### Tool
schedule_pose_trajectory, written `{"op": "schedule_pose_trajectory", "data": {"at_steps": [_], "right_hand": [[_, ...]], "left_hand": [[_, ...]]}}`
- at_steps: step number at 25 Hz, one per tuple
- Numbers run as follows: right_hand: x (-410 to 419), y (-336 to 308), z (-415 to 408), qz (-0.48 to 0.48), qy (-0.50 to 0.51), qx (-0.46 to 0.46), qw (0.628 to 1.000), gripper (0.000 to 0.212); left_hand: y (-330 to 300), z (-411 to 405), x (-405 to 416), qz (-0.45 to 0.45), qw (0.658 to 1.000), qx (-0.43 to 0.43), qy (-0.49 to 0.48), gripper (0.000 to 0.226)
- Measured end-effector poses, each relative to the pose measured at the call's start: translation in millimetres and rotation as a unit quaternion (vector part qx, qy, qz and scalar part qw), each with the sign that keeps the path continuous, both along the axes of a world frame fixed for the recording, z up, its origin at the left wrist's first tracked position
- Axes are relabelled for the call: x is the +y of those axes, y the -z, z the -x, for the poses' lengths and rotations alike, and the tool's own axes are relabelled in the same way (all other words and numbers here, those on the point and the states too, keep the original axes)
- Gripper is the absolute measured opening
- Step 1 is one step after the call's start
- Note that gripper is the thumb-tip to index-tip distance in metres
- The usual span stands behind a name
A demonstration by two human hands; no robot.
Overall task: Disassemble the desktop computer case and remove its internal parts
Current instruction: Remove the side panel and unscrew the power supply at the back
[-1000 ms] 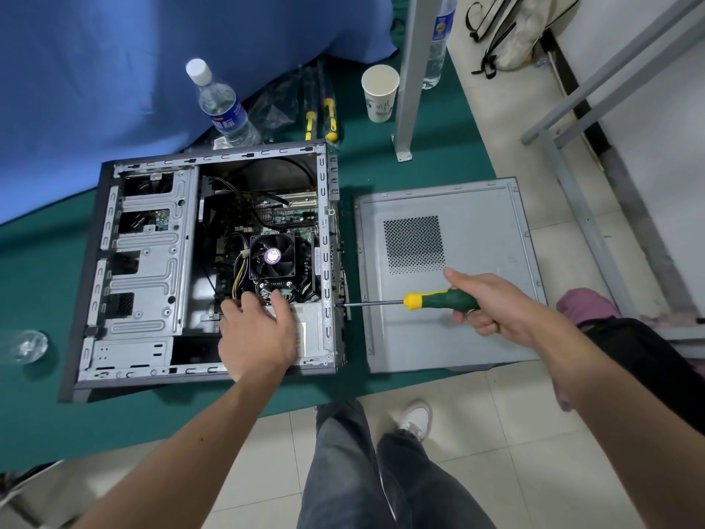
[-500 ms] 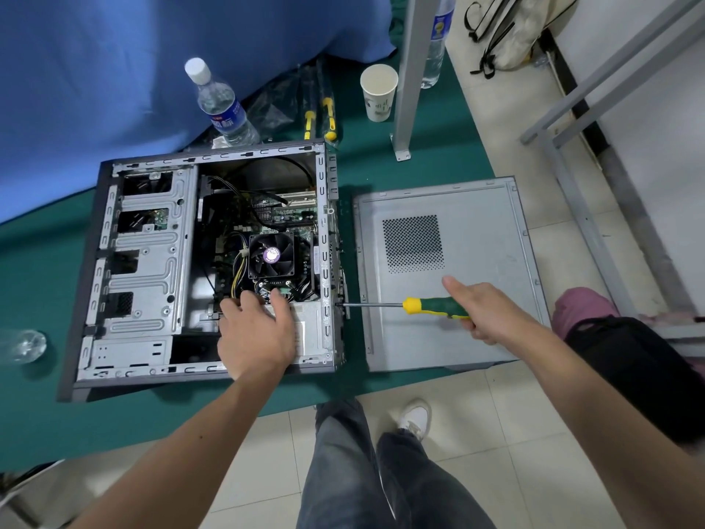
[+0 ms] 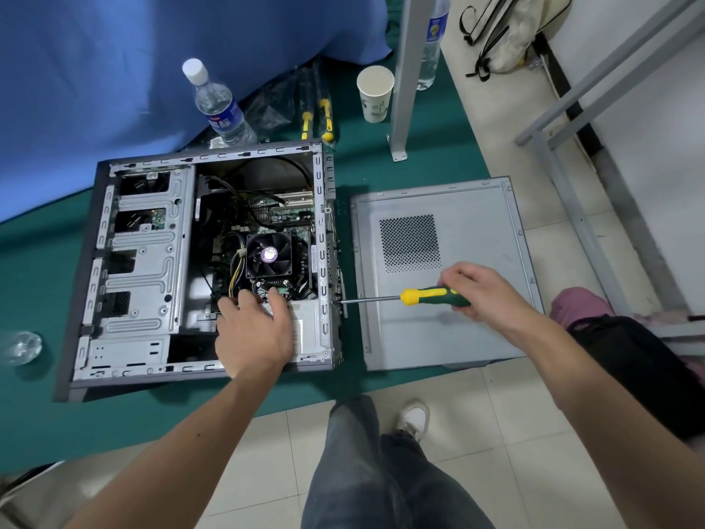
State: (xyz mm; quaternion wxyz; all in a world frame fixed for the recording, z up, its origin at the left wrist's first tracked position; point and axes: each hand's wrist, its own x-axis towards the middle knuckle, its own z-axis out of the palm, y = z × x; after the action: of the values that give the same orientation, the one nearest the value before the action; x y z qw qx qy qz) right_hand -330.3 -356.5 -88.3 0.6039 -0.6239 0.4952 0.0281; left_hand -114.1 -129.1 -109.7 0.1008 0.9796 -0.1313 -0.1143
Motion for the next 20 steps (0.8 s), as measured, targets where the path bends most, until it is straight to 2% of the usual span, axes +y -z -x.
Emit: {"op": "schedule_pose_trajectory", "data": {"at_steps": [1,3,4,5,7,8,9,11,12,13,14,15,17,18,20], "right_hand": [[-1,2,2,-0.038,0.055,-0.078,0.995,0.013],[0,2,7,-0.148,0.121,-0.199,0.961,0.029],[0,1,8,-0.173,0.117,-0.185,0.960,0.025],[2,0,8,-0.177,0.097,-0.127,0.971,0.015],[4,0,7,-0.118,-0.001,0.059,0.991,0.038],[4,0,6,-0.092,-0.034,0.098,0.990,0.042],[4,2,5,-0.072,-0.024,0.081,0.994,0.035],[2,4,6,-0.101,0.064,-0.037,0.992,0.004],[2,4,9,-0.135,0.104,-0.094,0.981,0.022],[3,1,10,-0.184,0.136,-0.150,0.962,0.030],[4,-2,9,-0.206,0.148,-0.145,0.956,0.024],[5,-4,7,-0.211,0.139,-0.097,0.963,0.010],[7,-5,4,-0.147,0.044,0.068,0.986,0.035],[6,-6,3,-0.110,0.010,0.079,0.991,0.038],[3,-5,1,-0.101,0.073,-0.012,0.992,0.011]], "left_hand": [[0,0,0,0.000,1.000,0.001,0.001,0.053],[-1,0,0,-0.001,1.000,0.002,0.003,0.053],[-1,0,0,-0.001,1.000,0.002,0.002,0.052],[-1,1,0,0.000,1.000,0.002,0.002,0.052],[-1,0,-1,0.002,1.000,0.004,0.000,0.051],[-2,0,-1,0.002,1.000,0.005,0.000,0.051],[-1,0,-1,0.003,1.000,0.006,-0.002,0.052],[0,0,-1,0.003,1.000,0.005,-0.004,0.052],[0,0,-1,0.002,1.000,0.005,-0.003,0.052],[0,1,-1,0.003,1.000,0.004,-0.001,0.052],[0,1,0,0.004,1.000,0.002,0.000,0.052],[0,0,0,0.005,1.000,0.002,-0.002,0.053],[0,2,0,0.001,1.000,0.000,0.000,0.053],[0,2,0,0.001,1.000,-0.002,0.002,0.054],[-1,2,0,0.005,1.000,-0.003,0.002,0.054]]}}
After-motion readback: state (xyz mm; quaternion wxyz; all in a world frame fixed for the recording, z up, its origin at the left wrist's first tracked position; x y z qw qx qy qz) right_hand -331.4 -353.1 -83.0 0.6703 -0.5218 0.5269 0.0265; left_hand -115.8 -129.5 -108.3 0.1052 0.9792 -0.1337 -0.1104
